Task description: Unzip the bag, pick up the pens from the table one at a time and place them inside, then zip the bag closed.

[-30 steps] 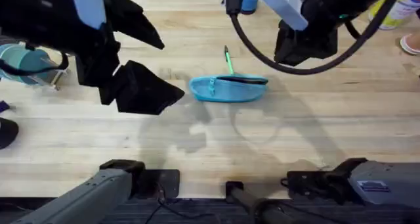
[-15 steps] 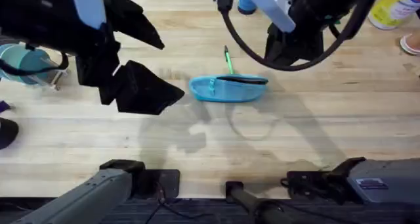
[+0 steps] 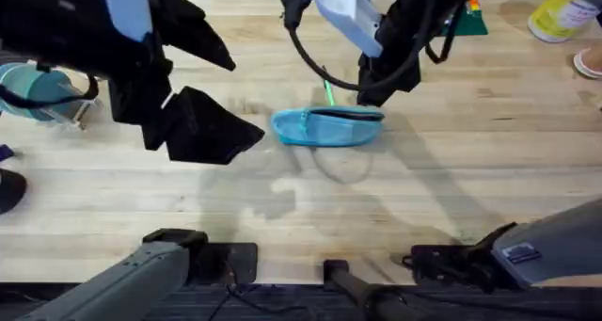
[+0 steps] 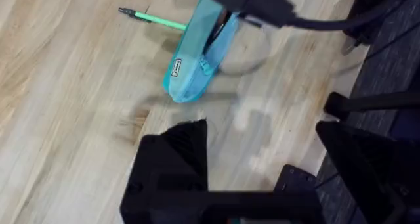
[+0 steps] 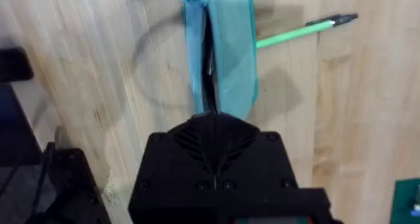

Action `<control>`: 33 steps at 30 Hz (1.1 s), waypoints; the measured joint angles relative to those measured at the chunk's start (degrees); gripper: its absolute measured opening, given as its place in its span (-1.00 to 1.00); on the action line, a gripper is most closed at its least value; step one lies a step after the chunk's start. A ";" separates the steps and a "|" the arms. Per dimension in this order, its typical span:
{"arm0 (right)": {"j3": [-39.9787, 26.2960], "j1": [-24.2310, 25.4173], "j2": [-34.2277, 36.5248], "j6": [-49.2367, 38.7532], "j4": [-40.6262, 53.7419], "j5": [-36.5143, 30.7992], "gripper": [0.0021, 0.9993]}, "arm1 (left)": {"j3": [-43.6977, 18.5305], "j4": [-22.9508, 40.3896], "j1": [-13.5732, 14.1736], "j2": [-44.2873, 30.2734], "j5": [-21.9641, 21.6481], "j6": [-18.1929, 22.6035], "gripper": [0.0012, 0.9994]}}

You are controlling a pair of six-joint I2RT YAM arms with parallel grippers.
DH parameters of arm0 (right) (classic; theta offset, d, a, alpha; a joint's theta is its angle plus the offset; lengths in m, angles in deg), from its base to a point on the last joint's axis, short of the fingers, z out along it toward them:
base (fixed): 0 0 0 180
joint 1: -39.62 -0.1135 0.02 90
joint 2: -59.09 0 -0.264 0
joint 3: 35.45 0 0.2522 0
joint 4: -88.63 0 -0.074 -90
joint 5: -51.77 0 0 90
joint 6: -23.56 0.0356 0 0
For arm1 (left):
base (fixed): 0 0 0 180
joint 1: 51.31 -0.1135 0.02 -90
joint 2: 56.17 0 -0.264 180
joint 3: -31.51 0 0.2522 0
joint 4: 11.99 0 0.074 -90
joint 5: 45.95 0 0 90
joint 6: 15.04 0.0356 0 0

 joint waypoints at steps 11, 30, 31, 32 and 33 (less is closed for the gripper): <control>0.00 -0.07 3.16 0.00 -0.04 2.93 -0.94 | 0.00 0.00 0.00 0.02 0.00 0.00 0.99; 0.02 -0.07 7.64 0.00 -0.26 4.33 -0.94 | 0.00 0.00 0.00 0.02 0.00 0.00 0.99; 0.02 -0.07 8.23 0.00 -0.31 4.33 -0.94 | 0.00 0.00 0.00 0.00 0.00 0.00 0.99; 0.02 -0.07 8.68 0.00 -0.31 4.33 -0.94 | 0.00 0.00 0.00 0.01 0.00 0.00 0.99; 0.02 -0.07 8.89 0.00 -0.31 4.33 -0.94 | 0.00 0.00 0.00 0.02 0.00 0.00 0.99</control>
